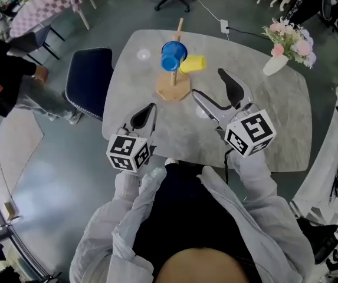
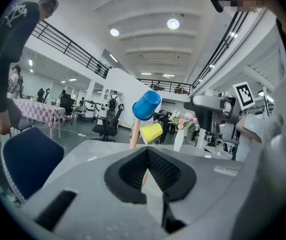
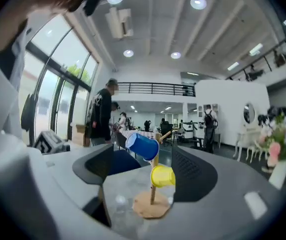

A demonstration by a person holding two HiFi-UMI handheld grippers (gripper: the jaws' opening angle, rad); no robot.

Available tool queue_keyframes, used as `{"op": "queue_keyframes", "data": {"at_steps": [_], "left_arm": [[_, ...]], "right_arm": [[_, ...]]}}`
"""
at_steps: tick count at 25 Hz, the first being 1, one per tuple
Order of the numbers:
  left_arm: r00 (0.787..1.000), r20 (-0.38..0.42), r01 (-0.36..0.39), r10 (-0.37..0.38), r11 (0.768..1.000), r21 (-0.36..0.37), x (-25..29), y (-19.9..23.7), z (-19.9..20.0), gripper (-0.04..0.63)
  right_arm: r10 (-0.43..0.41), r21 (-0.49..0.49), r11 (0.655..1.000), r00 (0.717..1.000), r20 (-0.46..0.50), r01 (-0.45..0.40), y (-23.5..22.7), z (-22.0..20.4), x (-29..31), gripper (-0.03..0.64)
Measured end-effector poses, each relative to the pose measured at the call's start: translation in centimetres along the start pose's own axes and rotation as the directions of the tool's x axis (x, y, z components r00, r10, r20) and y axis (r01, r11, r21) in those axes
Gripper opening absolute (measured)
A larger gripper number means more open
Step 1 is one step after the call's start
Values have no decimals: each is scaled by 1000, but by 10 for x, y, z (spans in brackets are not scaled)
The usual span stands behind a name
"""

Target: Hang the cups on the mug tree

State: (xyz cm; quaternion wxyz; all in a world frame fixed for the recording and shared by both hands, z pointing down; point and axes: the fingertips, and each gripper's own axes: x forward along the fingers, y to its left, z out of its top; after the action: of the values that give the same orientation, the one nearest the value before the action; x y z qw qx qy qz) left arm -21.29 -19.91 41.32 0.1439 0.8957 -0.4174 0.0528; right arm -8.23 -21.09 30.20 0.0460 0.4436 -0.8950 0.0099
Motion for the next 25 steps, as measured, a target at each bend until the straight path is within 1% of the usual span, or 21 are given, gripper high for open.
{"op": "queue_keyframes", "data": {"at_steps": [1,3,6,8,9,11,12,13,15,19,22,25], "left_arm": [[1000,5,10,-10,1000,4,3,-6,2,2],[1000,16,26,-26,1000,15,11,-19,8,2],[999,27,28,-29,999,16,21,-36,14,2],[999,29,17,-17,1000,5,24,-47,15,2],[1000,28,11,-11,1000,0,26,-53,14,2],[1000,25,-4,4,1000,-6,31,-63,11,2],[1000,20,-11,11,1000,-8,34,-68,9,2],[1000,14,-17,17,1000,-12,37,-73,6,2],[1000,1,-24,24,1000,-17,42,-81,-2,2],[999,-8,-43,42,999,-24,49,-90,-13,2],[999,-13,-53,53,998,-23,54,-91,-17,2],[998,-20,-59,58,998,-20,57,-90,-19,2]], "right_arm": [[-11,71,997,1000,18,10,-9,1,-11,376],[-63,159,986,997,38,56,-29,0,-34,349],[-155,227,963,987,43,142,-59,-9,-66,283],[-202,266,946,979,27,187,-73,-19,-84,232],[-219,278,938,976,14,207,-78,-25,-92,197],[-235,294,928,972,-19,230,-86,-39,-103,89],[-226,302,926,973,-36,226,-88,-46,-105,40],[-211,307,926,976,-55,218,-88,-54,-107,12],[-187,295,933,978,-94,207,-88,-72,-109,11],[-161,233,952,972,-171,199,-84,-105,-110,12],[-143,229,954,967,-212,191,-83,-126,-109,11],[-145,232,952,961,-234,200,-87,-136,-110,12]]}}
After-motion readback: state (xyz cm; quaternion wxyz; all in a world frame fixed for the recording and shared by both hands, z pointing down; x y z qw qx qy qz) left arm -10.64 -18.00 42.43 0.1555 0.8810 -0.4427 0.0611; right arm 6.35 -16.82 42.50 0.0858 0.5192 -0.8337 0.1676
